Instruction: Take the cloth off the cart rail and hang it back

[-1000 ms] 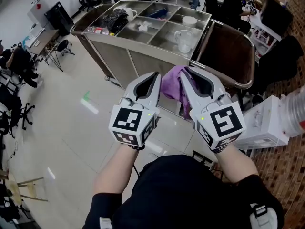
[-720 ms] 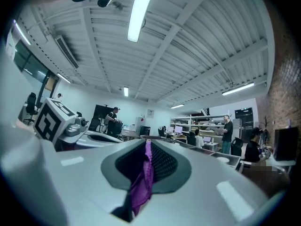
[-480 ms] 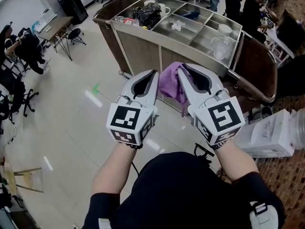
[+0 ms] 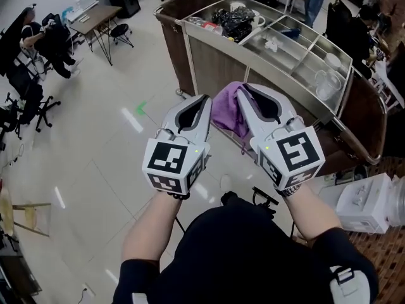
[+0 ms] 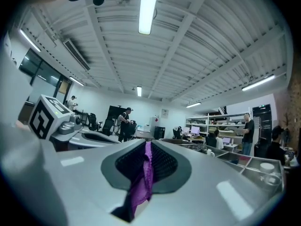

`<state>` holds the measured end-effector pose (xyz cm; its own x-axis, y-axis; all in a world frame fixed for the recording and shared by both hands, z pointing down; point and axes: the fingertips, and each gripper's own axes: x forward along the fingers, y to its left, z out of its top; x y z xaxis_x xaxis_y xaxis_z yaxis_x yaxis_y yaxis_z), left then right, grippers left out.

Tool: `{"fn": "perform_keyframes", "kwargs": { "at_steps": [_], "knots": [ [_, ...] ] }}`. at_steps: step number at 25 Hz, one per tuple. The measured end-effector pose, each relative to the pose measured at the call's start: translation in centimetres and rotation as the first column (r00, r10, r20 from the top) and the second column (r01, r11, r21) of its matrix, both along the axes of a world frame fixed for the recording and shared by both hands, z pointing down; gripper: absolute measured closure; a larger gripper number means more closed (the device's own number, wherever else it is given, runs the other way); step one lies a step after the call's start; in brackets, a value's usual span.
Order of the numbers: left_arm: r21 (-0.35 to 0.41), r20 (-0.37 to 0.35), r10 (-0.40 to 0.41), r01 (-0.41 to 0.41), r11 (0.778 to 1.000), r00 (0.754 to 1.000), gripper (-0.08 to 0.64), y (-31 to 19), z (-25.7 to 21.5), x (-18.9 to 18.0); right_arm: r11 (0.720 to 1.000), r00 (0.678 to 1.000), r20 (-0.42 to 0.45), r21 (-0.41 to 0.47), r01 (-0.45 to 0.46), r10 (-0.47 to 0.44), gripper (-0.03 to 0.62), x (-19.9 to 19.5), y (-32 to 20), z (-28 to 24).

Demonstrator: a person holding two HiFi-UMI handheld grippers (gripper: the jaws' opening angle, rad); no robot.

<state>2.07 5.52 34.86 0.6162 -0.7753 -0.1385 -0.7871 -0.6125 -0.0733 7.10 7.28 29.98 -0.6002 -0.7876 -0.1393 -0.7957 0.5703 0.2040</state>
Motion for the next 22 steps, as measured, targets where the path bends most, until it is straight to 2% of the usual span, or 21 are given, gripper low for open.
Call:
{"fn": "perform_keyframes", "kwargs": {
  "at_steps": [11, 22],
  "knots": [
    [-0.007, 0.001, -0.11, 0.111, 0.994, 0.994, 0.56, -8.4, 2.2, -5.3, 0.995, 0.995, -0.005, -0.024, 0.1, -0.1, 0.56, -5.0, -9.2, 2.5],
    [-0.016, 0.016, -0.182, 0.182, 0.983, 0.983, 0.56, -20.4, 3.0, -7.2, 0.98, 0.98, 0.011, -0.023, 0.199, -0.199, 0.56, -7.6, -21.2, 3.5]
  ]
}}
